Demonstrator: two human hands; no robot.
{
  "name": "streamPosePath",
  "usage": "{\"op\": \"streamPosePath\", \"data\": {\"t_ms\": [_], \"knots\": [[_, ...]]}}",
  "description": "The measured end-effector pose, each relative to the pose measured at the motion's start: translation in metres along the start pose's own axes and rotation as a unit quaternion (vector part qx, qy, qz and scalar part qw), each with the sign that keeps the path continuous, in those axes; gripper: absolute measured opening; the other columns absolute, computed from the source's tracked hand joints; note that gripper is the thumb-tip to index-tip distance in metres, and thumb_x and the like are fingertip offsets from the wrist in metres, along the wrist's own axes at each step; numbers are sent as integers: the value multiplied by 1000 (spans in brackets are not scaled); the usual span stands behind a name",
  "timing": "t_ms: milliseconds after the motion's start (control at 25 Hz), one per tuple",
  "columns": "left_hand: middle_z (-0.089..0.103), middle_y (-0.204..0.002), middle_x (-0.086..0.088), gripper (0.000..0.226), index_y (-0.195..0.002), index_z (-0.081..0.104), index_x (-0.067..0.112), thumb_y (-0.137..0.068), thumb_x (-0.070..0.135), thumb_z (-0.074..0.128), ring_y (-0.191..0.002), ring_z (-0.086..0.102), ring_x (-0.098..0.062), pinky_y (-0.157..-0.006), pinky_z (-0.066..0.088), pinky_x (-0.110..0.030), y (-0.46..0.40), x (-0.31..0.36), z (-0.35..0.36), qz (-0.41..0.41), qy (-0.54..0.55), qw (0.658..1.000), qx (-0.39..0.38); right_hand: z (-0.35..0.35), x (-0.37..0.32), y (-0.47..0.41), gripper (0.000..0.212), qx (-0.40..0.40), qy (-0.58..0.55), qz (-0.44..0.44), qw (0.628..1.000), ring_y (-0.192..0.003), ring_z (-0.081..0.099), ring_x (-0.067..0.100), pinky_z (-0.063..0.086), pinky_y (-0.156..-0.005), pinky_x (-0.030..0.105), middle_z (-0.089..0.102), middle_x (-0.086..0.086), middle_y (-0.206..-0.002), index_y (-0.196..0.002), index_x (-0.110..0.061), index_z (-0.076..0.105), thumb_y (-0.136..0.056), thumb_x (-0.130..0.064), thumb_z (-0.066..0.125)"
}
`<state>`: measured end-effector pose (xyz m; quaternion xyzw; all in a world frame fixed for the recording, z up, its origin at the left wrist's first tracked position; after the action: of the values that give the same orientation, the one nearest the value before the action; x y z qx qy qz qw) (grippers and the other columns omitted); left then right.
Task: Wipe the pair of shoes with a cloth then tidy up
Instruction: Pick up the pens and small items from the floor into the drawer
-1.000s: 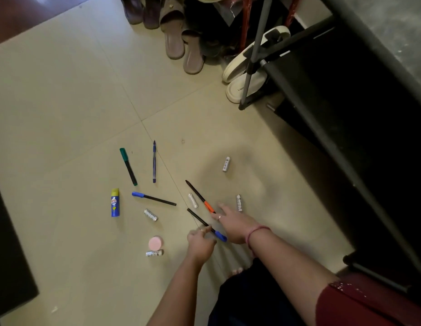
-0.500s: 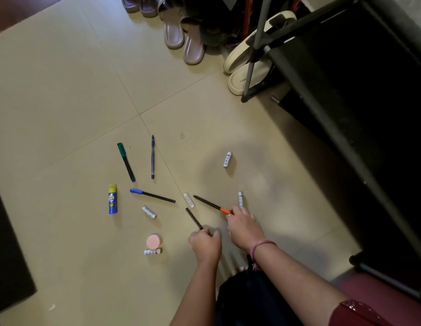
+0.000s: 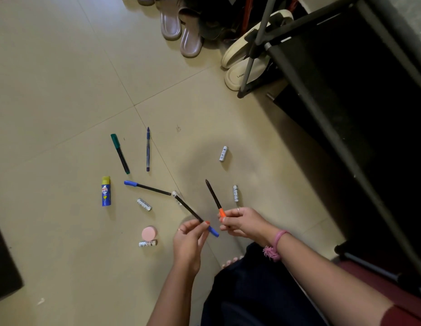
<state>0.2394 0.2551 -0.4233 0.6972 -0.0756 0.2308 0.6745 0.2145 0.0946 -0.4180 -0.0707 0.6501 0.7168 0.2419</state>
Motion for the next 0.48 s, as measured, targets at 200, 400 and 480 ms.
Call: {"op": "streamPosePath", "data": {"t_ms": [200,400,480], "knots": [[63,-108,-16,33,-115,53,4,-86,-10,60,-94,68,-22,-78,58,-26,13,48,37,-21,39,992,-118,19,-36,21,22,-46,-73,-16,996,-98,68,21,54,-89,32,72,10,-103,-110,-8,68,-90,-13,62],[64,-100,-12,26,-110,57,3,-86,-9,62,-93,68,-19,-80,57,-25,19,81,56,41,-65,980,-185,21,-66,28,19,-17,-45,-64,997,-85,67,16,56,-82,28,70,8,-91,-107,-8,68,-90,-6,61],[65,-105,-12,31,-114,59,3,-85,-1,68,-97,68,-20,-83,56,-26,15,90,59,67,-125,964,-227,22,-71,28,17,-3,-62,-79,995,-80,64,15,56,-79,26,67,5,-86,-104,-5,68,-89,-3,61]]}}
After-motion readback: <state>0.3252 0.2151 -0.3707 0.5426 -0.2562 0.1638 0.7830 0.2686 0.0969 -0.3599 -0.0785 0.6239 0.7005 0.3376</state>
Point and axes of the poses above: each hand's wrist, its own y-axis away from the middle knuckle, its own z-axis out of the palm, x = y × z, the point moved 7 cm from there along -y, towards the middle knuckle
